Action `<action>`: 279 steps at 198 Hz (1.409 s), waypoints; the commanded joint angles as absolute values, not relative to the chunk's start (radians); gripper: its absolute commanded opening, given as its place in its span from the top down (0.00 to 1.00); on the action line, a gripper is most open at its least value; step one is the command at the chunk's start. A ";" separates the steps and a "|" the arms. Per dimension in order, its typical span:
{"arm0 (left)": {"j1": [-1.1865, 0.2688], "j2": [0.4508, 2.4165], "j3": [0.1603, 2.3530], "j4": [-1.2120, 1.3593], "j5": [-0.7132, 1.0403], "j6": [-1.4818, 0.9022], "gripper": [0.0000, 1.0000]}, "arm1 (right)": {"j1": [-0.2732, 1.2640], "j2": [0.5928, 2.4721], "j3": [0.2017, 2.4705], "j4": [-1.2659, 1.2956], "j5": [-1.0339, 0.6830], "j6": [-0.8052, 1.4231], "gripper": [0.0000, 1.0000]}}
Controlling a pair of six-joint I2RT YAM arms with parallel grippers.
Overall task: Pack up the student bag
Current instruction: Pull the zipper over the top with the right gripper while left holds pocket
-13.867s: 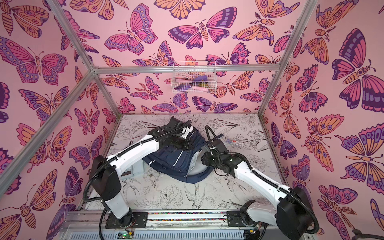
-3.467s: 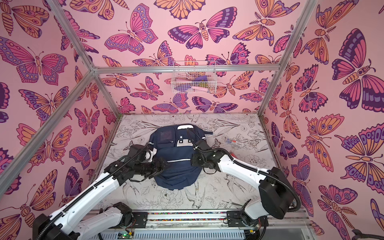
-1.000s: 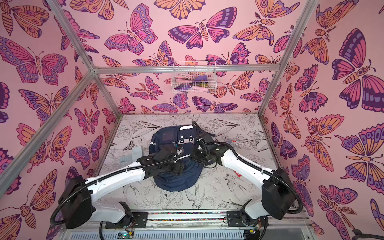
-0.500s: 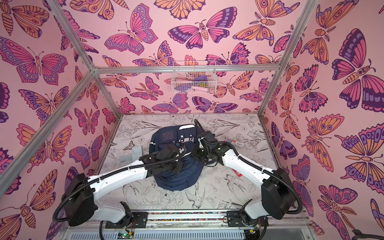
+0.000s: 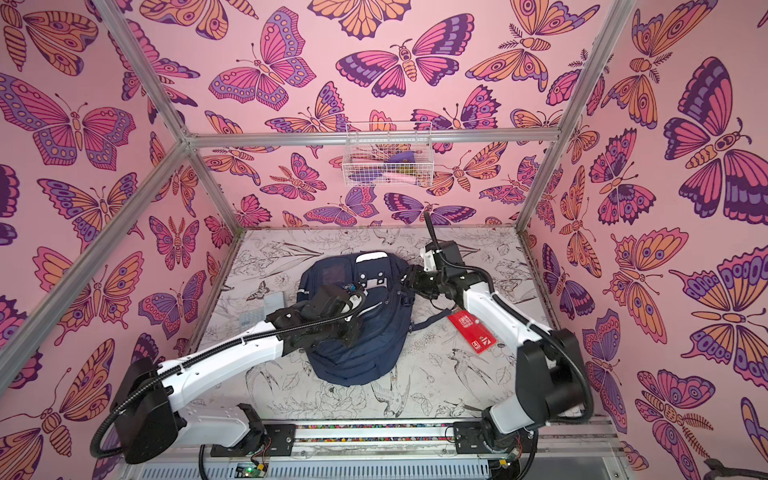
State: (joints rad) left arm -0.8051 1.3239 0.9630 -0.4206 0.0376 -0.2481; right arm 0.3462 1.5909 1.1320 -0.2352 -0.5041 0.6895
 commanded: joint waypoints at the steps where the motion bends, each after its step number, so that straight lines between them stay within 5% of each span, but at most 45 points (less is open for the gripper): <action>1: -0.793 1.246 0.977 -0.422 0.086 -0.253 1.00 | 0.313 1.729 1.205 -0.183 -0.695 0.609 0.43; 73: -0.750 1.241 0.965 -0.421 0.116 -0.301 1.00 | 0.282 1.852 1.104 0.119 -0.905 0.716 0.38; 176: -0.680 1.239 0.946 -0.460 0.206 -0.370 1.00 | 0.282 1.726 0.930 0.243 -1.038 0.751 0.47; 279: -0.675 1.240 0.944 -0.473 0.206 -0.362 1.00 | 0.282 1.694 0.951 0.092 -0.979 0.668 0.90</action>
State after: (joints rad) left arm -0.6891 1.2613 0.9501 -0.4801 0.2024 -0.3264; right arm 0.2798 1.7420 0.9394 0.1738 -0.9791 0.7303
